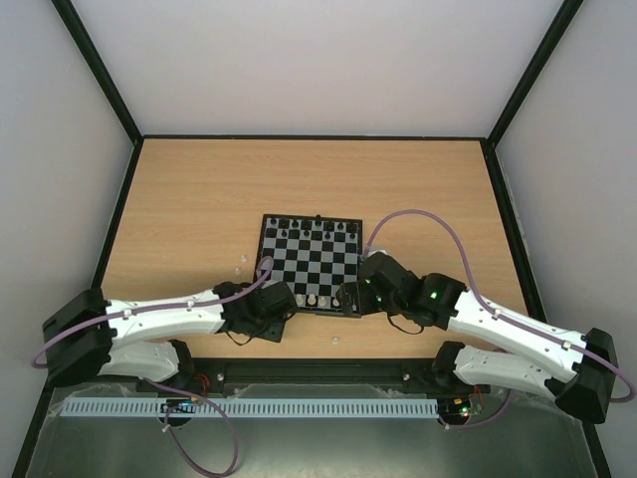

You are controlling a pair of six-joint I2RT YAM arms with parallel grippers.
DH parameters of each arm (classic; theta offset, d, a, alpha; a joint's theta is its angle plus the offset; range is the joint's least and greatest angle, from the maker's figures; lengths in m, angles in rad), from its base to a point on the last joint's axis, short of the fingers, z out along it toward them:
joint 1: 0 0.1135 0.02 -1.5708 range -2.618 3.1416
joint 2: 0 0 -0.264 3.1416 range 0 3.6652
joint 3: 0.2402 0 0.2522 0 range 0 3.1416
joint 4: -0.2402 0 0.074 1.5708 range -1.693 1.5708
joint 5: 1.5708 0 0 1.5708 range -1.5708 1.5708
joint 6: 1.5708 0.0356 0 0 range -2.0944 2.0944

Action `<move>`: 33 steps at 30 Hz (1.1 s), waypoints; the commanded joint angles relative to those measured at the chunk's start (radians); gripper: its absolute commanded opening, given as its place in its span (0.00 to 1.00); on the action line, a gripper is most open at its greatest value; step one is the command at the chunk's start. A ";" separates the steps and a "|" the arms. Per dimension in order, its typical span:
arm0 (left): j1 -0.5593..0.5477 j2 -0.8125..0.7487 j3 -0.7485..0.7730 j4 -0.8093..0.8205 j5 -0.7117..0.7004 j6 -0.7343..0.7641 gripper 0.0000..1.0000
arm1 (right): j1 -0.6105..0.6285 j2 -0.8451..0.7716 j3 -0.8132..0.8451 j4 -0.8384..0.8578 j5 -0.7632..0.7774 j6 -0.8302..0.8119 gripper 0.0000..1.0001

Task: Set up the chess pieces on the board
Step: Pick up the chess piece at the center of the board.

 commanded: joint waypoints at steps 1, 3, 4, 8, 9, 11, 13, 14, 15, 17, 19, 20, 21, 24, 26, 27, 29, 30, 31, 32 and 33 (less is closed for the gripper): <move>-0.014 0.055 0.030 -0.028 -0.011 -0.009 0.53 | 0.000 -0.010 -0.013 -0.007 -0.021 -0.027 1.00; -0.014 0.066 0.032 -0.018 -0.011 -0.008 0.46 | -0.001 -0.006 -0.013 -0.005 -0.022 -0.029 1.00; -0.013 0.071 0.033 -0.014 -0.009 -0.006 0.43 | -0.001 -0.005 -0.013 -0.005 -0.024 -0.030 1.00; -0.015 0.086 0.031 -0.004 -0.009 0.002 0.37 | -0.001 -0.002 -0.013 -0.002 -0.027 -0.036 0.99; -0.014 0.089 0.031 -0.001 -0.009 0.004 0.34 | -0.001 -0.002 -0.013 -0.002 -0.027 -0.035 0.99; -0.015 0.096 0.034 0.001 -0.009 0.007 0.30 | -0.001 -0.001 -0.013 -0.002 -0.028 -0.035 0.99; -0.014 0.102 0.038 0.003 -0.009 0.012 0.26 | 0.000 0.000 -0.013 -0.002 -0.029 -0.037 0.99; -0.014 0.106 0.037 0.003 -0.010 0.013 0.24 | 0.000 0.001 -0.013 -0.001 -0.029 -0.037 0.99; -0.014 0.109 0.038 0.004 -0.012 0.014 0.23 | 0.000 0.001 -0.013 -0.001 -0.027 -0.037 0.99; -0.014 0.115 0.041 0.006 -0.013 0.017 0.17 | -0.001 0.002 -0.011 -0.002 -0.029 -0.038 0.98; -0.013 0.121 0.048 0.005 -0.017 0.019 0.12 | -0.001 0.001 -0.012 -0.002 -0.029 -0.038 0.98; -0.014 0.121 0.053 0.001 -0.020 0.020 0.09 | -0.001 0.001 -0.011 -0.003 -0.031 -0.037 0.98; -0.014 0.120 0.061 -0.005 -0.024 0.018 0.07 | -0.001 0.001 -0.011 -0.004 -0.032 -0.038 0.98; -0.013 0.106 0.096 -0.049 -0.053 0.015 0.08 | -0.001 -0.004 -0.011 -0.004 -0.036 -0.037 0.98; -0.005 0.086 0.120 -0.078 -0.064 0.020 0.08 | -0.001 -0.007 -0.012 -0.002 -0.038 -0.038 0.98; 0.004 0.077 0.129 -0.091 -0.064 0.024 0.09 | -0.001 -0.008 -0.013 -0.002 -0.040 -0.039 0.98; 0.028 0.064 0.148 -0.121 -0.062 0.041 0.11 | 0.000 -0.011 -0.012 -0.001 -0.044 -0.042 0.98; 0.041 0.062 0.156 -0.138 -0.062 0.052 0.11 | 0.000 -0.012 -0.014 0.000 -0.044 -0.042 0.98; 0.056 0.060 0.165 -0.154 -0.062 0.063 0.11 | -0.001 -0.013 -0.015 0.003 -0.046 -0.043 0.97; 0.070 0.059 0.176 -0.169 -0.064 0.073 0.12 | -0.001 -0.014 -0.016 0.004 -0.047 -0.044 0.97; 0.080 0.059 0.186 -0.180 -0.067 0.084 0.13 | -0.001 -0.015 -0.016 0.004 -0.048 -0.045 0.97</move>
